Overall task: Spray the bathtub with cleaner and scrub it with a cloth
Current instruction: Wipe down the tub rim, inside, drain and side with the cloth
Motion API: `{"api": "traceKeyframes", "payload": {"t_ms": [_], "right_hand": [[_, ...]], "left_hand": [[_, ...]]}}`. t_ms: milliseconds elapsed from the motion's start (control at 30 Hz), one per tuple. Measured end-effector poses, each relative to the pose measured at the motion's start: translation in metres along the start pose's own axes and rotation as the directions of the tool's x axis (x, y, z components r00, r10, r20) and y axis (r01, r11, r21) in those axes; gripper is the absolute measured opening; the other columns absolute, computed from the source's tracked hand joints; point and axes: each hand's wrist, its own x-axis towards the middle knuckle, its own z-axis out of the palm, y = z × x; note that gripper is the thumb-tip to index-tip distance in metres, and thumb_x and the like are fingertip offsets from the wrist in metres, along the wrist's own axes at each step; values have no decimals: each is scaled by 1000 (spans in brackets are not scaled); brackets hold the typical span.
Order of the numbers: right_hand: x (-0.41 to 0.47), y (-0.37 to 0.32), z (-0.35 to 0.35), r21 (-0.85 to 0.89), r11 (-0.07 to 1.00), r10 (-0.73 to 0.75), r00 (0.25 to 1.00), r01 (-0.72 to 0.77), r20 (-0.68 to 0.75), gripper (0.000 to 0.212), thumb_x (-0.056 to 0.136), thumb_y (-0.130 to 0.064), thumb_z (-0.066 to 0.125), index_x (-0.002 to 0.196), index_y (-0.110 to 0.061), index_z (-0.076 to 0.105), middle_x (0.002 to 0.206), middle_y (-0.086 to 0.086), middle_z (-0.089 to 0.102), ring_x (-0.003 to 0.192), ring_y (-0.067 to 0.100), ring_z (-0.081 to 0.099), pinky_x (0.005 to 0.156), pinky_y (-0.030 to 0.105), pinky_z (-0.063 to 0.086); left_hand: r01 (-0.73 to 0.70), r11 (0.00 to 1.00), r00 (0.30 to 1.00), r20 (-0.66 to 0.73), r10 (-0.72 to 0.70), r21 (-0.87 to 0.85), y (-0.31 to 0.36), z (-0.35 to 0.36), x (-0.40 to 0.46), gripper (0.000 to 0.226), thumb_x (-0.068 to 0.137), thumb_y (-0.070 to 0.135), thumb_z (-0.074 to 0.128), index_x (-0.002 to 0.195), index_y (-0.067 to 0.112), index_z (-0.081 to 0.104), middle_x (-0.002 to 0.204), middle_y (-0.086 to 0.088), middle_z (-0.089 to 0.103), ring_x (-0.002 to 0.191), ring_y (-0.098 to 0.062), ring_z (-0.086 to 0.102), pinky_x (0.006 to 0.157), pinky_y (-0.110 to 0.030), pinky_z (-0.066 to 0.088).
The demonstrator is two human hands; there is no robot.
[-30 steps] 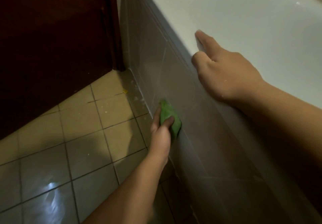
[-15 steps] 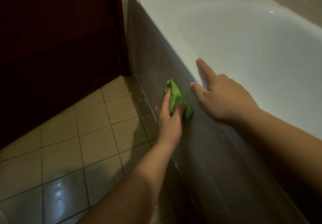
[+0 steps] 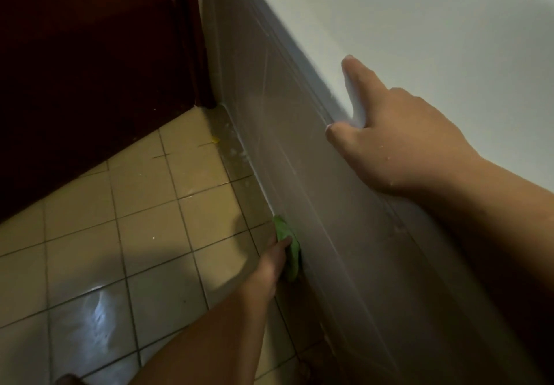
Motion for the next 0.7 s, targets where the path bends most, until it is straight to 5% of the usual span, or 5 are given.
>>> {"api": "traceKeyframes", "payload": {"t_ms": [133, 333, 567, 700], "right_hand": [[-2, 0, 1, 16, 1000, 5, 1000, -5, -9, 77, 96, -52, 42, 160, -47, -1, 132, 12, 55, 83, 23, 56, 72, 36, 43], [-27, 8, -7, 76, 996, 41, 998, -44, 40, 70, 101, -56, 35, 162, -44, 3, 140, 18, 57, 110, 38, 56, 83, 39, 39], [-90, 18, -11, 105, 987, 111, 991, -118, 72, 65, 103, -62, 20, 161, -42, -1, 131, 16, 59, 106, 35, 61, 87, 45, 51], [-103, 18, -14, 142, 982, 113, 990, -123, 80, 62, 105, -57, 19, 162, -40, 1, 124, 12, 60, 93, 27, 57, 80, 42, 48]], "left_hand": [[-10, 996, 1000, -3, 10, -89, 9, 7, -17, 49, 100, 30, 61, 148, 32, 50, 124, -11, 70, 99, -34, 71, 70, -42, 62], [-283, 948, 955, 46, 292, -147, 49, 23, -100, 65, 94, 17, 69, 147, 47, 47, 140, -4, 63, 119, -33, 64, 103, -59, 51], [-691, 719, 723, 70, 687, 78, 97, 53, -226, 61, 79, 47, 73, 126, 76, 46, 144, 5, 40, 133, -9, 47, 116, -38, 40], [-783, 608, 621, 104, 777, 129, 95, 60, -247, 60, 80, 46, 70, 129, 68, 41, 130, 6, 41, 124, -2, 50, 109, -24, 42]]}}
